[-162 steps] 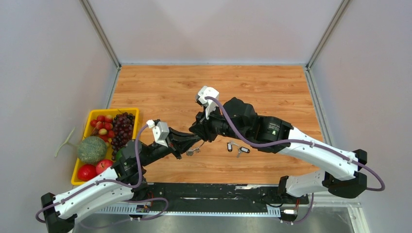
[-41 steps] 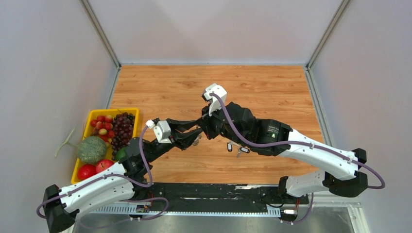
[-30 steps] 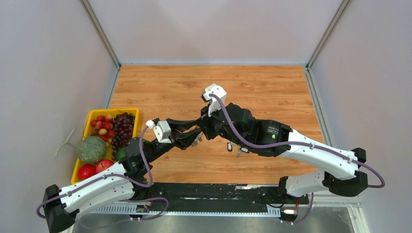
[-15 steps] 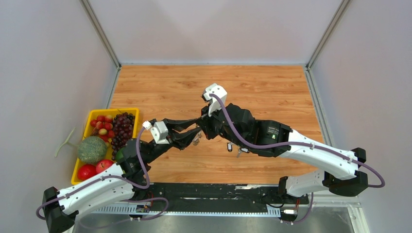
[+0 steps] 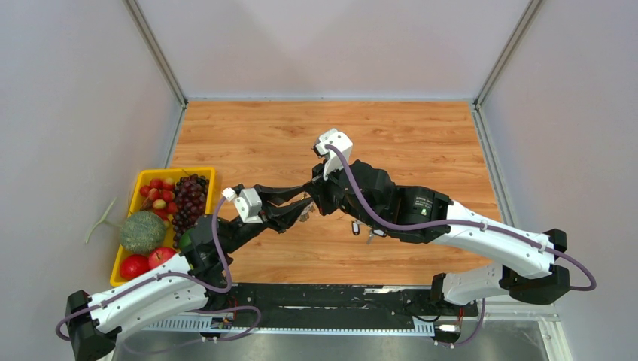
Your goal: Put the keys on the keyring
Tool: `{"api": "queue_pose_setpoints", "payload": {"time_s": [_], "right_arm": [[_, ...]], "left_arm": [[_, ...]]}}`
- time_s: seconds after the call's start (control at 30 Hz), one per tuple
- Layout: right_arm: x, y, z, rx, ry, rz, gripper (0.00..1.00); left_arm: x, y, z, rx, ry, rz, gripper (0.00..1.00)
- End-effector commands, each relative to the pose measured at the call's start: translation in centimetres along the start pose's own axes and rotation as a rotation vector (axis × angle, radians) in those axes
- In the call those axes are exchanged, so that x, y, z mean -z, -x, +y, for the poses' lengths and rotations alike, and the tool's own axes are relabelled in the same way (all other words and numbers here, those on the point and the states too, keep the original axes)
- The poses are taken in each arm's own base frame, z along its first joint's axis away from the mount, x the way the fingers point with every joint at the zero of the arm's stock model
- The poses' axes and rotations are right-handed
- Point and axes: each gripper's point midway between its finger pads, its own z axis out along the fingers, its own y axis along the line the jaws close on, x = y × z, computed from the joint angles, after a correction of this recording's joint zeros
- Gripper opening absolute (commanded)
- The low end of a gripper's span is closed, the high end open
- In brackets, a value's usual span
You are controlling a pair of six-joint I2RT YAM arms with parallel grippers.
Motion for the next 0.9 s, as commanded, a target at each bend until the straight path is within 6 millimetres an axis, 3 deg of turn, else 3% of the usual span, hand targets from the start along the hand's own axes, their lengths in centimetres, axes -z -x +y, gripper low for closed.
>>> {"api": "queue_pose_setpoints", "payload": {"time_s": [0.0, 0.4, 0.47, 0.53, 0.57, 0.87], "right_arm": [[0.6, 2.9, 0.8, -0.038, 0.019, -0.084, 0.0], [0.7, 2.9, 0.9, -0.039, 0.022, -0.084, 0.0], [0.7, 2.9, 1.0, -0.037, 0.023, -0.084, 0.0], [0.6, 2.8, 1.0, -0.037, 0.021, -0.082, 0.0], [0.7, 2.9, 1.0, -0.038, 0.023, -0.084, 0.0], [0.9, 3.2, 1.1, -0.042, 0.021, -0.096, 0.0]], "left_arm": [[-0.2, 2.0, 0.2, -0.023, 0.006, -0.05, 0.43], [-0.1, 2.1, 0.3, -0.023, 0.014, -0.056, 0.35], [-0.1, 2.1, 0.4, -0.025, 0.015, -0.057, 0.31], [-0.1, 2.0, 0.4, -0.028, 0.015, -0.053, 0.17], [-0.1, 1.9, 0.6, -0.025, 0.026, -0.049, 0.05], [-0.5, 1.2, 0.4, -0.025, 0.012, -0.009, 0.0]]}}
